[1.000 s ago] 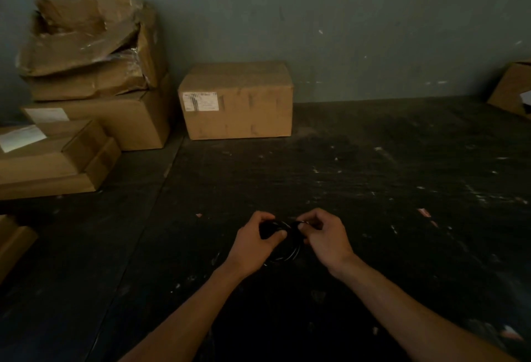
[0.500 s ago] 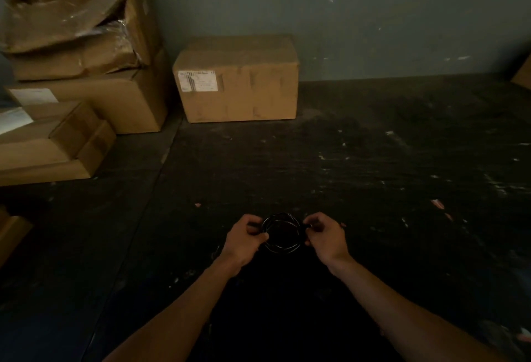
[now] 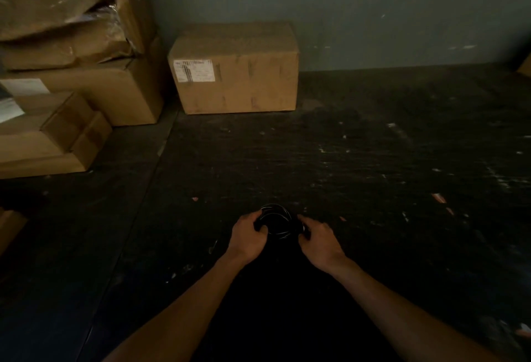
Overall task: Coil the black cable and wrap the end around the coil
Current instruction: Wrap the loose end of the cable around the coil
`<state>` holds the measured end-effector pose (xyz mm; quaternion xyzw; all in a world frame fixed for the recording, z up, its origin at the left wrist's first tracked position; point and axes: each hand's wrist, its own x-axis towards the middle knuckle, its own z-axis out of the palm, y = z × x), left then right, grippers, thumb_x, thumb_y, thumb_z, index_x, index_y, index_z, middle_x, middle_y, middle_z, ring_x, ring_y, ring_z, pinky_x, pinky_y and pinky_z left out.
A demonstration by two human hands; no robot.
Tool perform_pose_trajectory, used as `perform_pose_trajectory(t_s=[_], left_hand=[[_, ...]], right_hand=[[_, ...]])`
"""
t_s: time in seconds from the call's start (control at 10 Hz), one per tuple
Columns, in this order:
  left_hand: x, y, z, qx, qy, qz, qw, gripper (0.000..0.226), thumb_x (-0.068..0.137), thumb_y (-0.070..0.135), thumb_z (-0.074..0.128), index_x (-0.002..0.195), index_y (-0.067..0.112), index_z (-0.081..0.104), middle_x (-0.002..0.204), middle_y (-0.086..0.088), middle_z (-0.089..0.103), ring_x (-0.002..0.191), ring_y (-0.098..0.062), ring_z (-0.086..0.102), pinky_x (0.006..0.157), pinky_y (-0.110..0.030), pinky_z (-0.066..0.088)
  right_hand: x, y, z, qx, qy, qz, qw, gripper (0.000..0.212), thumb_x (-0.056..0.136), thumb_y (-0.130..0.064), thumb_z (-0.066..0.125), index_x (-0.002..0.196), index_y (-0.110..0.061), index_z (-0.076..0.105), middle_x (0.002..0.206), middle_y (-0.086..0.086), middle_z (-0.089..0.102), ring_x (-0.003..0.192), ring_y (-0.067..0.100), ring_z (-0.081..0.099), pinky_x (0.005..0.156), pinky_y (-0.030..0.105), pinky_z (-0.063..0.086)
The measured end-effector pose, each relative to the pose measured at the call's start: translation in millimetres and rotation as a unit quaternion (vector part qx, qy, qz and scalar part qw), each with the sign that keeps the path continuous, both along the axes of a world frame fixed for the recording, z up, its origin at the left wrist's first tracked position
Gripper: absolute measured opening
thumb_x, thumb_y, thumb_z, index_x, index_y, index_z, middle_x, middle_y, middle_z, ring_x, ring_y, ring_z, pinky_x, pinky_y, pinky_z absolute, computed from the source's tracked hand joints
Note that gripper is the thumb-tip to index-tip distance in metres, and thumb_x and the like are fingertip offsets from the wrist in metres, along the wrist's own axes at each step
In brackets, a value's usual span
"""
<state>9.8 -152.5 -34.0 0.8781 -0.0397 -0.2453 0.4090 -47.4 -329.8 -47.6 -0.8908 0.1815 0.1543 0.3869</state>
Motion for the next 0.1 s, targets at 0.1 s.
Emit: perform_pose_trajectory(t_s=[0.1], left_hand=[[-17.0,8.7,-6.3,0.014,-0.014,-0.013,1.0,0.059,0.095,0.019,0.056,0.15,0.024,0.035,0.155,-0.007,0.033,0.139,-0.021,0.038,0.115,-0.038,0.035]], right_hand=[[-21.7,8.0,2.7,-0.022,-0.029,-0.011,0.999,0.061,0.094,-0.022,0.055,0.149,-0.027,0.03,0.151,0.001,0.038,0.14,0.02,0.03,0.115,0.038,0.03]])
